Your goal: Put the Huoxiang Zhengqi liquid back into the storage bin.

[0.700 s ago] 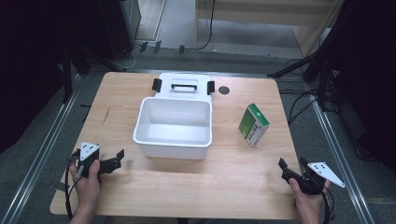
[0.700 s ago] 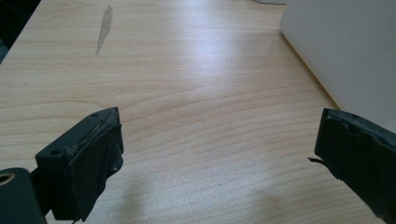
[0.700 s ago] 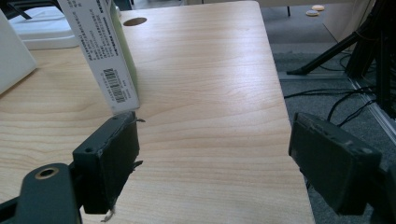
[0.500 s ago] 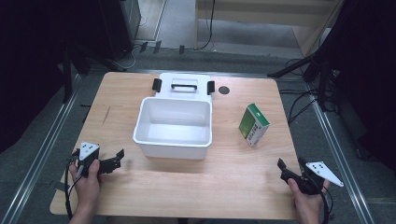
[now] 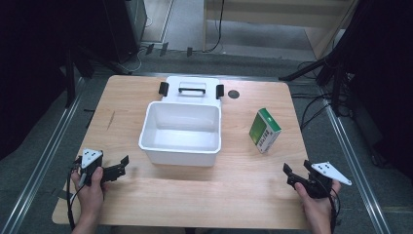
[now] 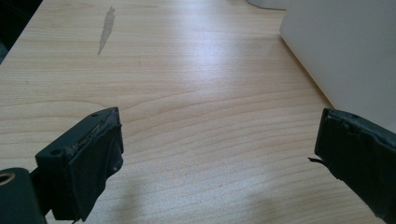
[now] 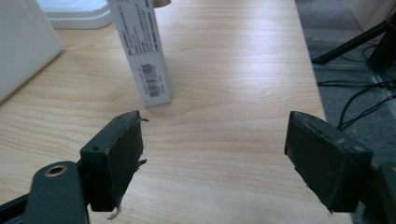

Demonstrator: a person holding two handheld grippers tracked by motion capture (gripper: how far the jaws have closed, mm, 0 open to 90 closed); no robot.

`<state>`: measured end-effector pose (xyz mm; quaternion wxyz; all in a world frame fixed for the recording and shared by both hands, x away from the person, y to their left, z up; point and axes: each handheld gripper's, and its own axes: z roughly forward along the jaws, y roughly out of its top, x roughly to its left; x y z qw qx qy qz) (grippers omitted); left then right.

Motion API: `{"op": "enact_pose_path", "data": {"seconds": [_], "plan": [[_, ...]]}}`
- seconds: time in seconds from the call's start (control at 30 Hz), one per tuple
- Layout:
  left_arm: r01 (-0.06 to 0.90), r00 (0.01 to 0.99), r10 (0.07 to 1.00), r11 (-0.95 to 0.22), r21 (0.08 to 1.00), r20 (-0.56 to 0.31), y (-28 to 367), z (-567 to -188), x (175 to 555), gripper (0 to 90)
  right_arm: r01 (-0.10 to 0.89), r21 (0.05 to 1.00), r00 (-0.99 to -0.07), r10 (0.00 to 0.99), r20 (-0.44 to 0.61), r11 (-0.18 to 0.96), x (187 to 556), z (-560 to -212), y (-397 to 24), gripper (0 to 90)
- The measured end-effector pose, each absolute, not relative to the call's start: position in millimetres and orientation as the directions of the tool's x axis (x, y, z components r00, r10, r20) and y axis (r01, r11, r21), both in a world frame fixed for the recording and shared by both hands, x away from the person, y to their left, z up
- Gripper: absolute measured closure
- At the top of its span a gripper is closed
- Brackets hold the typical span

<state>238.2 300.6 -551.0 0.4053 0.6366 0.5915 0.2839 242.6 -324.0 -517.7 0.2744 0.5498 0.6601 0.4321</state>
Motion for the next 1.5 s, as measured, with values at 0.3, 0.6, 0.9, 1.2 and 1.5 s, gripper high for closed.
{"op": "enact_pose_path", "data": {"seconds": [0.3, 0.6, 0.9, 1.2, 1.5], "plan": [[0.523, 0.136, 0.982, 0.041, 0.851, -0.131, 302.0, -551.1, 238.0, 2.1, 0.524, 0.852, -0.279, 0.949, 0.145, 0.024, 249.3, -506.0, -316.7, 22.2], [0.521, 0.134, 0.983, 0.040, 0.853, -0.128, 301.6, -551.0, 237.6, 2.1, 0.590, 0.806, -0.270, 0.950, 0.155, 0.036, 257.2, -500.5, -313.1, 23.2], [0.522, 0.138, 0.982, 0.042, 0.852, -0.132, 302.4, -551.1, 237.6, 2.1, 0.700, 0.695, -0.325, 0.940, 0.102, 0.167, 275.5, -476.9, -305.9, 25.3], [0.522, 0.138, 0.981, 0.045, 0.851, -0.136, 302.7, -551.2, 237.9, 2.1, 0.755, 0.610, -0.346, 0.936, 0.061, 0.239, 289.4, -475.8, -296.4, 24.5], [0.523, 0.138, 0.981, 0.044, 0.851, -0.135, 302.6, -551.2, 237.9, 2.1, 0.808, 0.497, -0.350, 0.936, -0.026, 0.316, 306.8, -466.9, -283.4, 20.0]]}}
